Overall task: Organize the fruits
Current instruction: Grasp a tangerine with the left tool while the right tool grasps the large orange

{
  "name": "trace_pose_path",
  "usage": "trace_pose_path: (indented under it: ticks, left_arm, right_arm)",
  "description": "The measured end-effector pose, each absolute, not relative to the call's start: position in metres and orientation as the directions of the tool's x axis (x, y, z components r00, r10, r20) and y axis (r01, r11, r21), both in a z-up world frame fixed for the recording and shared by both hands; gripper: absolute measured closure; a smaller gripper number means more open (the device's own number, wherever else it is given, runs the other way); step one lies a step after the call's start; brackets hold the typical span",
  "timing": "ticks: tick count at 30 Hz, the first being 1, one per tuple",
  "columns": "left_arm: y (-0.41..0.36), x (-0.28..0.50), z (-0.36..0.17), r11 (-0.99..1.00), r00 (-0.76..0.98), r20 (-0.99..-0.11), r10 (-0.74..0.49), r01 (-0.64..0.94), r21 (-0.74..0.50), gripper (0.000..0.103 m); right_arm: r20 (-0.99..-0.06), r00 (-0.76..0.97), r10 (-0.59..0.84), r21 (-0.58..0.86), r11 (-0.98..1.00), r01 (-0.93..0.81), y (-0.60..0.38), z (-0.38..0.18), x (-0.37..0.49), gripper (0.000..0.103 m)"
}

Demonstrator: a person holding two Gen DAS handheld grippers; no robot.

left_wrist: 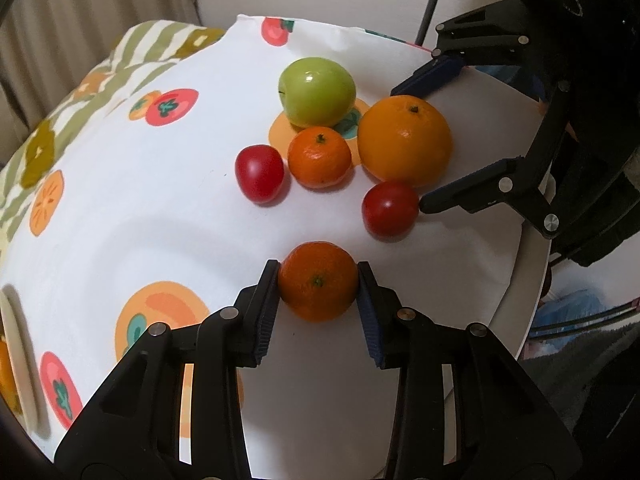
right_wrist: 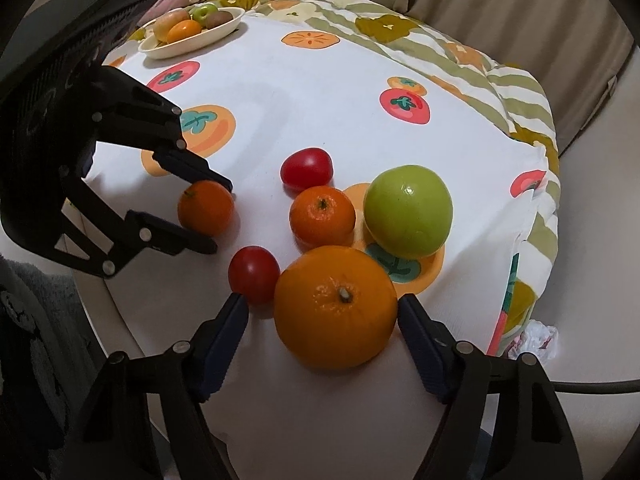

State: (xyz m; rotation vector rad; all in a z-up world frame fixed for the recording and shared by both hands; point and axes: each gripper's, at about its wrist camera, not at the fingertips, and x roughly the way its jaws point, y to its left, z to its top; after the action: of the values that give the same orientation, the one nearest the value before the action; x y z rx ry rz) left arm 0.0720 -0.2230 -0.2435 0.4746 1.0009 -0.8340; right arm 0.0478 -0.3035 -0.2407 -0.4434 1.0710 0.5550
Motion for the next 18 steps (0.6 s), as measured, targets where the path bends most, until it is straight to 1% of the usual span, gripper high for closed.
trace_pose_path:
  ticks: [3, 7, 18]
  left_arm:
    - [-0.219, 0.072, -0.241, 0.624, 0.288, -0.877, -0.386, 0.781, -0.019, 0.062]
    - [-0.214, 0.070, -0.237, 0.644, 0.295, -0.875, -0.384, 0.765, -0.025, 0.061]
    - [-0.204, 0.068, -0.229, 0.689, 0.322, -0.871, -0.370, 0.725, -0.024, 0.061]
  right_arm:
    - [-0.905, 0.368, 0.216, -0.065, 0.783, -0.619, -0.305, -0.240, 0.049, 0.032]
    - [-0.906, 0.368, 0.211, -0.066, 0.786, -0.615, -0.309, -0.238, 0.050, 0.044]
    - [-0.903, 0.378, 0.205, -0.077, 0.787, -0.612, -0.308, -0.241, 0.052, 0.045]
